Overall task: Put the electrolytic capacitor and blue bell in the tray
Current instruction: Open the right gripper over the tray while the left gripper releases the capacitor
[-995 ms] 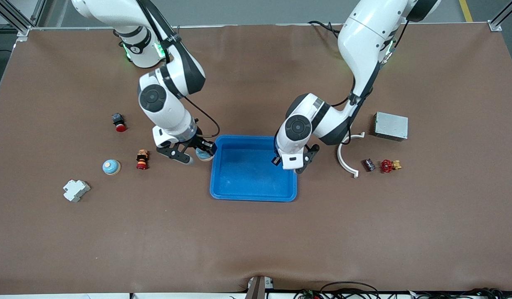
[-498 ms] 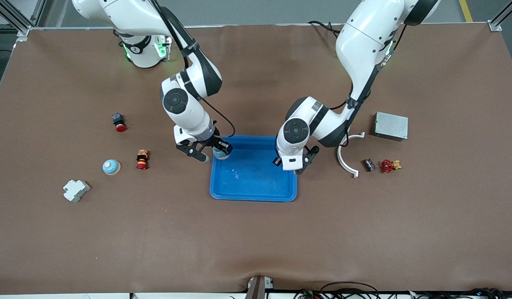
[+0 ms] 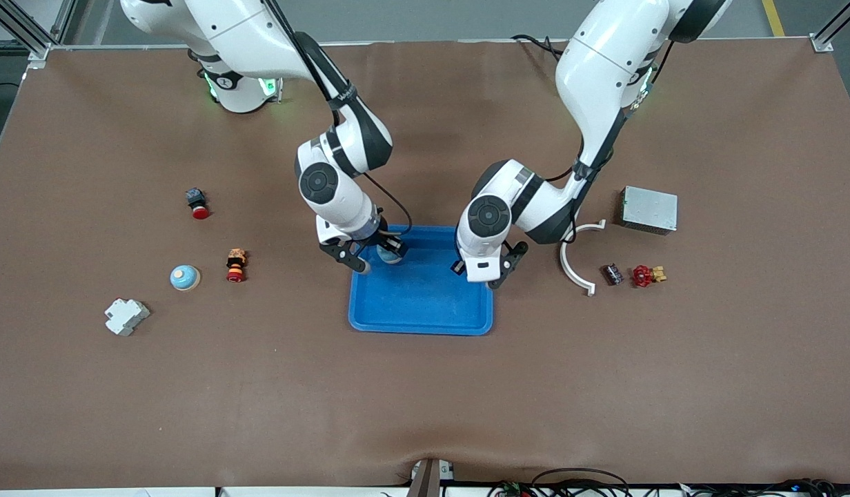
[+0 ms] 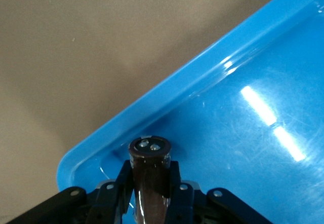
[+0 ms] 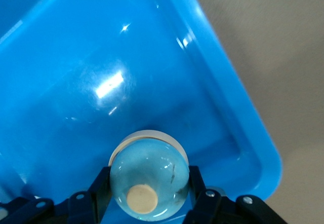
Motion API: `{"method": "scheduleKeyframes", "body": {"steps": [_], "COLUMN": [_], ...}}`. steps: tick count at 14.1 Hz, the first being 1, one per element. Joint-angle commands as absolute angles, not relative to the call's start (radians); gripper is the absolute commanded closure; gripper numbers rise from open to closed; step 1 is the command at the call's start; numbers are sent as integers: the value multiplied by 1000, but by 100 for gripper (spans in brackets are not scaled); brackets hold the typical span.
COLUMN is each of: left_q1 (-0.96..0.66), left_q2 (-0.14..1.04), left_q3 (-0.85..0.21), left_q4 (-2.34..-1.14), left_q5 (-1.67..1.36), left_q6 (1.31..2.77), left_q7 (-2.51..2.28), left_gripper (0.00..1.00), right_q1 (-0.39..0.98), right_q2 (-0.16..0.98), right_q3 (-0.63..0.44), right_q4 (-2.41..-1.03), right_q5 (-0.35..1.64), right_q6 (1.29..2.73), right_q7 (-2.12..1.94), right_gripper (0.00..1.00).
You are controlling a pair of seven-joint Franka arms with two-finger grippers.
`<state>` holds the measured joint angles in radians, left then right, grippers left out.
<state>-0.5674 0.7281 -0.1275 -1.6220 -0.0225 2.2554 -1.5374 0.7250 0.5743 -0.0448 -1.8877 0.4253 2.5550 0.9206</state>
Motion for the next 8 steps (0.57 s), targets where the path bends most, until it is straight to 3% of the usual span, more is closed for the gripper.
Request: {"method": "scheduleKeyframes", "body": {"steps": [1, 3, 6, 8], "left_q1": [-580, -580, -581, -580], "left_q2": [726, 726, 723, 713], "left_q3": [-120, -120, -120, -118], "left_q4": [-1615, -1615, -1609, -1609], "left_q5": [0, 2, 2, 2], "left_q6": [2263, 2263, 2261, 2252], "left_q7": [-1565, -1562, -1554, -1554], "left_gripper": [71, 40, 3, 0], "right_q1": [749, 752, 752, 752], "right_q2": [610, 618, 624, 630], "right_q3": [-55, -55, -55, -55], "right_q4": [-1852, -1852, -1850, -1850], "right_q5": [449, 449, 448, 439], "right_q6": [2554, 2554, 2556, 2557], "right_q7": [937, 937, 937, 936], "right_gripper": [100, 100, 100, 100]}}
